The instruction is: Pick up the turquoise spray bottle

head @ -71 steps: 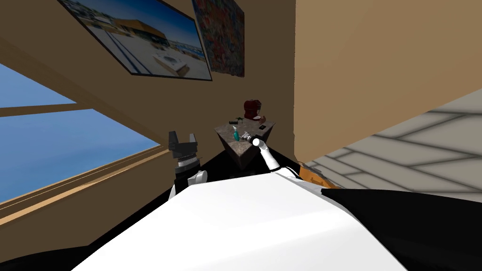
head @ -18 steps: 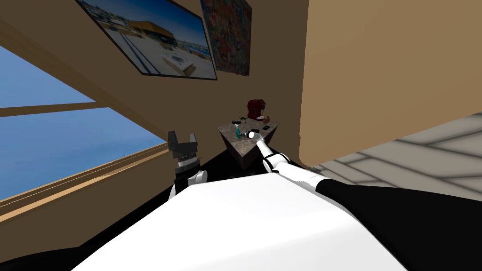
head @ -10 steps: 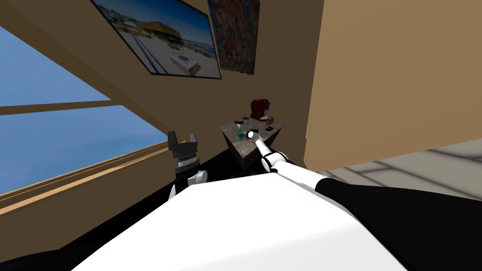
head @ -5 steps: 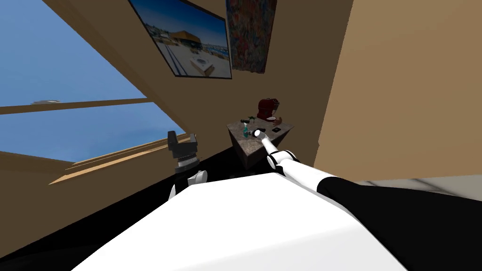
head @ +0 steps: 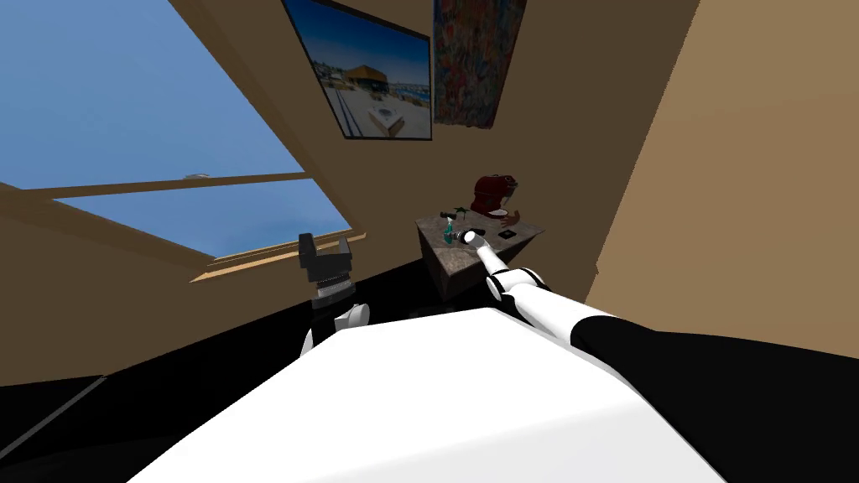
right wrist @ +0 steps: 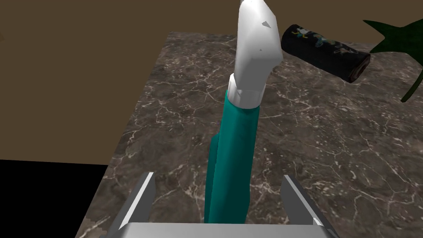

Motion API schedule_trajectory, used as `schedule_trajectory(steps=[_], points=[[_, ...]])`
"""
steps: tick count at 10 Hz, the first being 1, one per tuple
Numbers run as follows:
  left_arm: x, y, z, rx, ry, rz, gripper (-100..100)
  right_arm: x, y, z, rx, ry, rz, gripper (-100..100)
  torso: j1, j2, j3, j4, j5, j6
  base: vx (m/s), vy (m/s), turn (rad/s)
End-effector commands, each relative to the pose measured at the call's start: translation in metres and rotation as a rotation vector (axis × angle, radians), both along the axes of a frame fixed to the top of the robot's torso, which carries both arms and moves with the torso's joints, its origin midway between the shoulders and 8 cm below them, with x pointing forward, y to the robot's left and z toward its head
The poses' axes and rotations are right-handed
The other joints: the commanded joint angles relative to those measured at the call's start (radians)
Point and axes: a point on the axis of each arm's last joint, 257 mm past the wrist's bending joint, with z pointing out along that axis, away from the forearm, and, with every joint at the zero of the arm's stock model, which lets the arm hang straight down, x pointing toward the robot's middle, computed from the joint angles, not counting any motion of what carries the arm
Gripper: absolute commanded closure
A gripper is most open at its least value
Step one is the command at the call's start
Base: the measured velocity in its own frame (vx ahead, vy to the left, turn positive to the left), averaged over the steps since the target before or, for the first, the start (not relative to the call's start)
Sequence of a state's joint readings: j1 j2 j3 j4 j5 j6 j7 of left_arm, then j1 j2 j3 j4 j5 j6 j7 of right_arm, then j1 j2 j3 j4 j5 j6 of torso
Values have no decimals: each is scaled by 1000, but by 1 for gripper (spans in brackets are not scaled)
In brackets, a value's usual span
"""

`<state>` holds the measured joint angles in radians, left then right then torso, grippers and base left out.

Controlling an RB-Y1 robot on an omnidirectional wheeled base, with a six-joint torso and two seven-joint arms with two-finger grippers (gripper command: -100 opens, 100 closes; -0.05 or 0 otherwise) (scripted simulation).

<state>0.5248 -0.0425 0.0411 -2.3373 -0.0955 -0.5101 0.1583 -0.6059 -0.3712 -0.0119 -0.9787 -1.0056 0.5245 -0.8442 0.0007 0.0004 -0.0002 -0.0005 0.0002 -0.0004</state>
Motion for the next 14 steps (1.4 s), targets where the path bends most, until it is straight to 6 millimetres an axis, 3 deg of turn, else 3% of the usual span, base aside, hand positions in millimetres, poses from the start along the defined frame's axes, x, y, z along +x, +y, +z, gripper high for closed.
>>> schedule_trajectory(steps=[1, 2, 4, 6, 7, 11, 12, 13, 14], points=[[0, 0, 0, 0, 0, 0, 0, 4, -20, 4, -2, -4, -25, -100, 0, 0, 0, 0, 0, 0, -41, 23, 129], [0, 0, 0, 0, 0, 0, 0, 4, -51, 8, -1, -9, -67, -100, -1, 0, 0, 0, 0, 1, -37, 34, 281], [0, 0, 0, 0, 0, 0, 0, 4, -84, 13, -4, -17, -112, -100, 1, 0, 0, 0, 0, 0, -46, 49, 289], [0, 0, 0, 0, 0, 0, 0, 3, -82, 14, -1, -16, -108, -100, -1, -1, 0, 0, 0, 1, -12, 12, -42], [0, 0, 0, 0, 0, 0, 0, 3, -83, 15, -2, -17, -109, 100, -2, -2, -1, 0, 0, 1, 0, 0, 0], [0, 0, 0, 0, 0, 0, 0, 3, -82, 15, 1, -17, -109, 100, -2, -3, -2, -1, 0, 1, 0, 0, 0], [0, 0, 0, 0, 0, 0, 0, 3, -82, 15, 0, -17, -109, 0, -2, -3, -2, -1, 0, 1, 0, 0, 0], [0, 0, 0, 0, 0, 0, 0, 4, -52, 8, -3, -10, -68, 100, -2, -3, -2, -1, 0, 1, 36, -44, -304], [0, 0, 0, 0, 0, 0, 0, 4, -27, 6, -11, -7, -31, 100, -5, -4, -3, -2, -1, 4, 68, -63, -414]])
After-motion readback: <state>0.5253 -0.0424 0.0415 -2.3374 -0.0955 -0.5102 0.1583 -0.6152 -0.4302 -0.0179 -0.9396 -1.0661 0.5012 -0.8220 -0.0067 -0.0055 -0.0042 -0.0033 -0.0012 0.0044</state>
